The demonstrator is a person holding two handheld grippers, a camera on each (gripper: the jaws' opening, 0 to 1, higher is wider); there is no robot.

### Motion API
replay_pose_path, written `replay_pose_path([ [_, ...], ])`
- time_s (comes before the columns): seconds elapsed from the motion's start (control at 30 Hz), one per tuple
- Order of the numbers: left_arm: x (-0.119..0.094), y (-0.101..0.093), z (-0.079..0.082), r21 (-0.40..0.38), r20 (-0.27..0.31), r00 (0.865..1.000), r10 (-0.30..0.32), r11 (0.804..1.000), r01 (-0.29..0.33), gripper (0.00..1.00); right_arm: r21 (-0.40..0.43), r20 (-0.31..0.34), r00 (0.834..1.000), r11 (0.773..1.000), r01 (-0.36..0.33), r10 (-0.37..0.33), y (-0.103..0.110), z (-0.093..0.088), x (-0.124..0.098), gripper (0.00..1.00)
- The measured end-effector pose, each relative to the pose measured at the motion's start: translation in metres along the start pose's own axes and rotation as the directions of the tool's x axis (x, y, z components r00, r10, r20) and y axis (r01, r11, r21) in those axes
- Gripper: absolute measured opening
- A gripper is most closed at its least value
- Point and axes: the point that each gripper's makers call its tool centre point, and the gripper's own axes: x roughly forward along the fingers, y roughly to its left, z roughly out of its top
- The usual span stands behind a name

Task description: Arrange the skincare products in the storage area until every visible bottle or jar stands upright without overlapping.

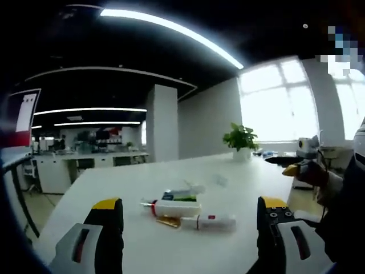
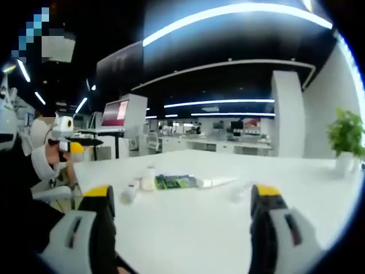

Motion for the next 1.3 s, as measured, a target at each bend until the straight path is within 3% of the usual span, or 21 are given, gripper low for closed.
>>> replay_pose_path([
  [0.33, -0.003, 0.0, 0.002, 0.009, 0.01, 1.0, 0.004, 1.0, -0.004, 0.99, -0.006, -0.044, 0.998, 0.999, -0.037, 0.037, 0.012, -0.003, 0.014, 1.0],
  [0.9, -0.01, -0.003, 0.0, 0.009, -0.003, 1.0, -0.007, 1.0, 0.007, 0.99, -0.04, -0.057, 0.996, 0.997, -0.072, 0.069, 0.028, 0.013, 0.035, 1.0],
  [1.07, -0.01, -0.005, -0.005, 0.06, -0.039, 0.999, -0.021, 0.998, 0.023, 0.99, -0.036, -0.066, 0.994, 0.995, -0.094, 0.091, 0.032, 0.016, 0.044, 1.0],
  [1.3, -0.008, -0.011, -0.001, 0.075, -0.028, 0.998, -0.048, 0.996, 0.05, 0.99, -0.065, -0.093, 0.99, 0.992, -0.111, 0.105, 0.031, 0.021, 0.06, 1.0],
])
